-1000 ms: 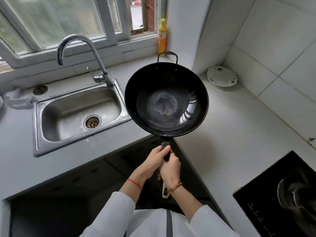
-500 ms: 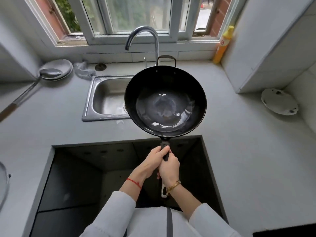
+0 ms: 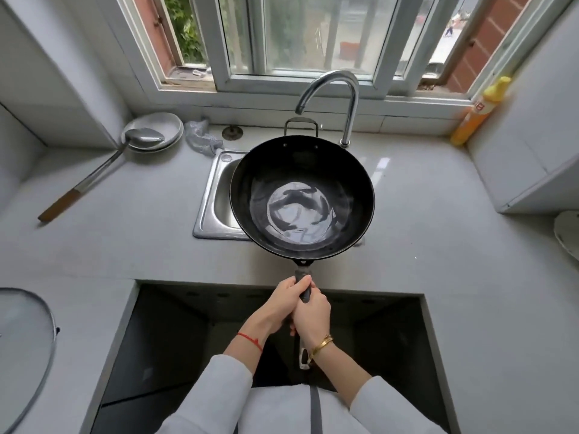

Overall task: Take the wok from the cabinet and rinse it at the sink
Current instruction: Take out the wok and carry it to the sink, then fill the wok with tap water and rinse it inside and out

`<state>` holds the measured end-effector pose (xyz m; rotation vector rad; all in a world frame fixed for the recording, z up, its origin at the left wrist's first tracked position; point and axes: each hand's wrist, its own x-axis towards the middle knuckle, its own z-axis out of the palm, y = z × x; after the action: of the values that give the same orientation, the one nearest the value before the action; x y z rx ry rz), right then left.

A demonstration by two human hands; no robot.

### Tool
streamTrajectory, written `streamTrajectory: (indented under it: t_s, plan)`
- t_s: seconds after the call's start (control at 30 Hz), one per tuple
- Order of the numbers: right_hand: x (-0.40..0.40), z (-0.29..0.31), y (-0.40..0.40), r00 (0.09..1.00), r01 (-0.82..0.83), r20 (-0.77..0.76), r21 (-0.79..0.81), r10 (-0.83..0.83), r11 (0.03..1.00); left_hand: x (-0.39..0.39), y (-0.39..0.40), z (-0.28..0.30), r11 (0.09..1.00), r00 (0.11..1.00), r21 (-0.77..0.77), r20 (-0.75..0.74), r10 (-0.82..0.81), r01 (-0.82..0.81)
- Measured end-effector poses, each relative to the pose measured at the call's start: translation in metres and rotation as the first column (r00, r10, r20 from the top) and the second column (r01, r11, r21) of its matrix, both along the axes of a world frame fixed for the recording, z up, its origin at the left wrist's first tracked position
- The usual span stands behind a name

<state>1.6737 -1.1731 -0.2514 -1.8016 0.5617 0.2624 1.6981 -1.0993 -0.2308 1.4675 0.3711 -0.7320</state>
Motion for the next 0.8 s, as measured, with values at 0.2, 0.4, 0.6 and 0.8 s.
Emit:
streamTrajectory:
  t_s: [0.2, 0.4, 0.6, 0.8]
  plan:
    - [0.043, -0.010, 0.040, 1.000, -0.015, -0.023, -0.009, 0.015, 1.000, 0.045, 0.042, -0.015, 1.000, 0.999, -0.029, -0.037, 0.006, -0.007]
    - [0.074, -0.020, 0.069, 0.997, -0.021, -0.073, -0.040, 0.018, 0.999, 0.075, 0.070, -0.025, 0.999, 0.998, -0.043, -0.063, -0.007, 0.004]
    - [0.086, -0.026, 0.080, 0.995, 0.012, -0.103, -0.062, -0.018, 0.998, 0.091, 0.078, -0.032, 0.998, 0.996, -0.057, -0.085, -0.029, 0.024]
    - [0.094, -0.027, 0.080, 0.994, 0.012, -0.106, -0.080, -0.020, 0.997, 0.099, 0.078, -0.037, 0.997, 0.994, -0.075, -0.108, -0.030, 0.022]
